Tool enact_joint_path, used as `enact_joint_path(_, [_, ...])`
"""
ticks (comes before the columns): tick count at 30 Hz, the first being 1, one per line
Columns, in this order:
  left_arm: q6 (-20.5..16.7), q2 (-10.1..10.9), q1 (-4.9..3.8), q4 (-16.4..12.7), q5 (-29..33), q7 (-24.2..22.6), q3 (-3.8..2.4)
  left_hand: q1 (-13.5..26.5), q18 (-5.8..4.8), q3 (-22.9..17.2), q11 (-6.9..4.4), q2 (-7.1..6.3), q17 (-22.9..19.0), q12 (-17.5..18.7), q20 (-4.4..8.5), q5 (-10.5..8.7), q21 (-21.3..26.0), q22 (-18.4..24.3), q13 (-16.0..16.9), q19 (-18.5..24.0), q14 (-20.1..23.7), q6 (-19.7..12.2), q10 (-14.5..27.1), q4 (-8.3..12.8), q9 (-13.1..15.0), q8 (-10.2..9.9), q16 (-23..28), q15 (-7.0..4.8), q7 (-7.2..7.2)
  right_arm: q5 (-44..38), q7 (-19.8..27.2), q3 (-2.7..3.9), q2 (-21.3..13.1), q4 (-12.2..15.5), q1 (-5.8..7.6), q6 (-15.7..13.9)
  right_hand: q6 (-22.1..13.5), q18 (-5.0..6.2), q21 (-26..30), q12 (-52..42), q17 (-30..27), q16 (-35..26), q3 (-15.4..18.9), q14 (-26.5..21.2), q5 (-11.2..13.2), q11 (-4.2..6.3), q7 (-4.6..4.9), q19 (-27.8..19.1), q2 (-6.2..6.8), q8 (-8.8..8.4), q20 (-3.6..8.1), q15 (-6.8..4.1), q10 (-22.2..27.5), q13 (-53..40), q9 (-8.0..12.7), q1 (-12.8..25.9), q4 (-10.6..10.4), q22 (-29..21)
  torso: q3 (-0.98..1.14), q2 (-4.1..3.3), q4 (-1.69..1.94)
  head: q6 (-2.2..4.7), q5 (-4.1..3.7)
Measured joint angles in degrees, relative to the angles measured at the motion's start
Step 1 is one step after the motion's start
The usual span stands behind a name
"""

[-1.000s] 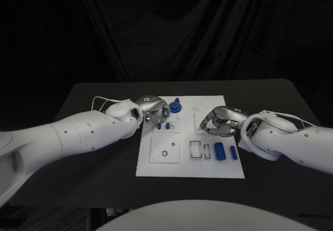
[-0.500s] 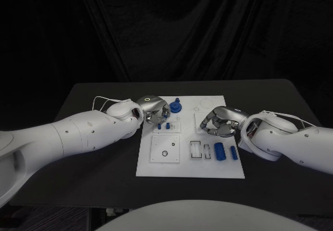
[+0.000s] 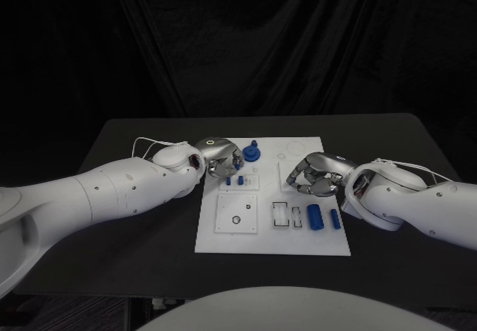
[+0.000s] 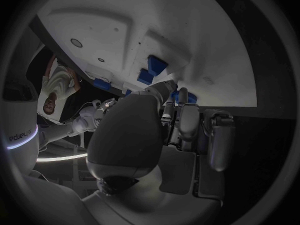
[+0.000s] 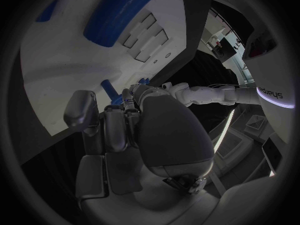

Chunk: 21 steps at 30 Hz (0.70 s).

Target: Assemble the parts on the task board

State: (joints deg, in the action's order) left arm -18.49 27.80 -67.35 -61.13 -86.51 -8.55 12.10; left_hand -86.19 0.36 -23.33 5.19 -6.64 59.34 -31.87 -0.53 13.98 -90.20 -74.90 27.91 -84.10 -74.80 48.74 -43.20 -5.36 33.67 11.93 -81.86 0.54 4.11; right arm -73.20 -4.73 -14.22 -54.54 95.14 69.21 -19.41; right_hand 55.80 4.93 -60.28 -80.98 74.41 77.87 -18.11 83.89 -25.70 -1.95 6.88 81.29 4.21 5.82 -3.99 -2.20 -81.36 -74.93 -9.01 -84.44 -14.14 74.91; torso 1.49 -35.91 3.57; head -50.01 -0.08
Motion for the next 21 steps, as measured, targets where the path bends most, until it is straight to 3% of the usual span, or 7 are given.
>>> enact_joint_path(5, [0.3,0.0,0.0,0.1,0.0,0.5,0.0,0.2,0.0,0.0,0.38,-0.21,-1.1,0.4,-0.41,-0.23,0.0,0.0,-0.4,0.0,0.7,-0.7,1.1,0.0,-0.8,-1.5,0.5,0.72,-0.74,0.0,0.0,0.0,0.0,0.0,-0.01,0.0,0.0,0.0,0.0,0.0,0.0,0.0,0.0,0.0,0.0,0.0,0.0,0.0,0.0,0.0,0.0,0.0,0.0,0.0,0.0,0.0,0.0,0.0,0.0,0.0,0.0,0.0,0.02])
enact_joint_path(21, [0.7,0.6,0.01,0.1,0.0,0.8,0.0,0.2,0.0,-0.2,0.65,-0.67,-2.0,0.4,-0.94,-0.22,0.0,0.0,-0.7,0.1,1.4,-2.4,2.5,0.1,-1.8,-3.5,0.7,1.0,-1.85,0.0,0.0,0.0,-0.1,0.0,-0.02,0.0,0.0,0.0,0.0,0.0,0.0,0.0,0.0,0.0,0.0,0.0,0.0,0.0,0.0,0.0,0.0,0.0,0.0,0.0,0.0,0.0,0.0,0.0,-0.01,0.0,0.0,0.01,0.01])
